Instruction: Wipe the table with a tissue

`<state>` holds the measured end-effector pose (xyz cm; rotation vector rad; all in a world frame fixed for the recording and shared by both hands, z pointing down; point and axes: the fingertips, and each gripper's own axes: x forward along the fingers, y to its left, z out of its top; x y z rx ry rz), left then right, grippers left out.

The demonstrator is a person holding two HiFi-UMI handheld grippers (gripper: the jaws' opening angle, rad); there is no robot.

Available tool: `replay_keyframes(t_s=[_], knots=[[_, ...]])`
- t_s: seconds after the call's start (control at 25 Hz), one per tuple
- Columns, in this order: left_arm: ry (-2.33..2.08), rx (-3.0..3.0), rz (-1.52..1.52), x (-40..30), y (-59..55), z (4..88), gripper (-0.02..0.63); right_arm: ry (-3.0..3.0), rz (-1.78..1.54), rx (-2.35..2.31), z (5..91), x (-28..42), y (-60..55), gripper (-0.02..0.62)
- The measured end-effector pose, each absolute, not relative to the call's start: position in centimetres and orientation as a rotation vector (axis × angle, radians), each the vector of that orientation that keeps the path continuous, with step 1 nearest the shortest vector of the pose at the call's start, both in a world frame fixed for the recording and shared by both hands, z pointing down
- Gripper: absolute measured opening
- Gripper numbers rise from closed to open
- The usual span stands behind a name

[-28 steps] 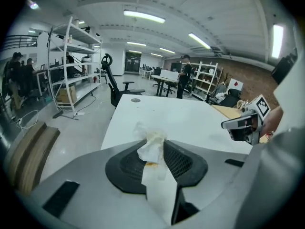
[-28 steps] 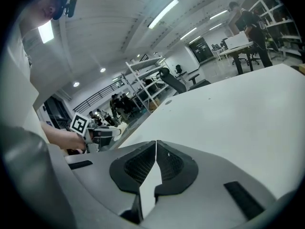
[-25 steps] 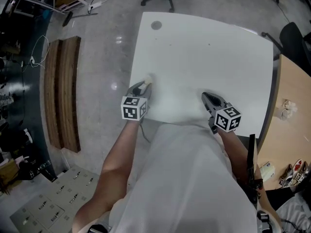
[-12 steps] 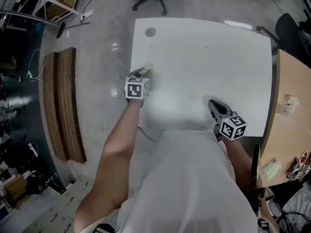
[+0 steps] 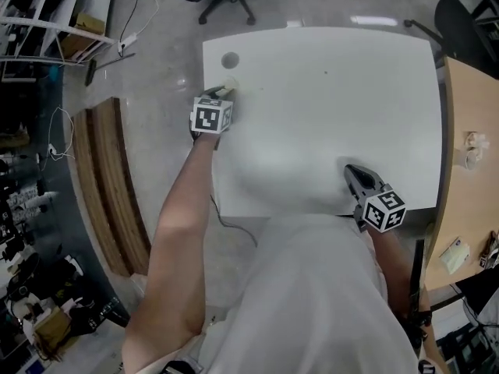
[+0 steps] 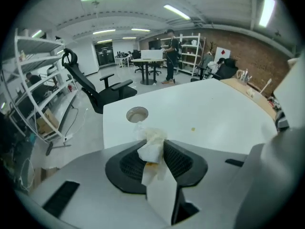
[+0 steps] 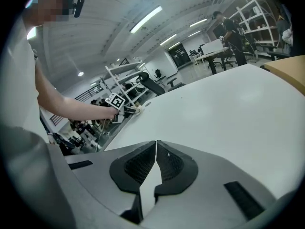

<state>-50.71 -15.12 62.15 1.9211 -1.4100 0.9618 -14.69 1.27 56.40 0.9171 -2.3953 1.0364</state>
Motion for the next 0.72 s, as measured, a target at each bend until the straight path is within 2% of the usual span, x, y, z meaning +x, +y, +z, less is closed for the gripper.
replay_keyframes(t_s=[0.24,0.72], knots=[[-1.385,1.906,1.053,-52.3,-16.8,63.2,0.107,-2.359,1.064,0.980,57.1,-13.3,2.0,0.017],[-1.168,2.020,1.271,-47.9,-16.7,63.7,0.101,-2.366,1.071,0.956,57.9,-14.6,2.1,0.017]])
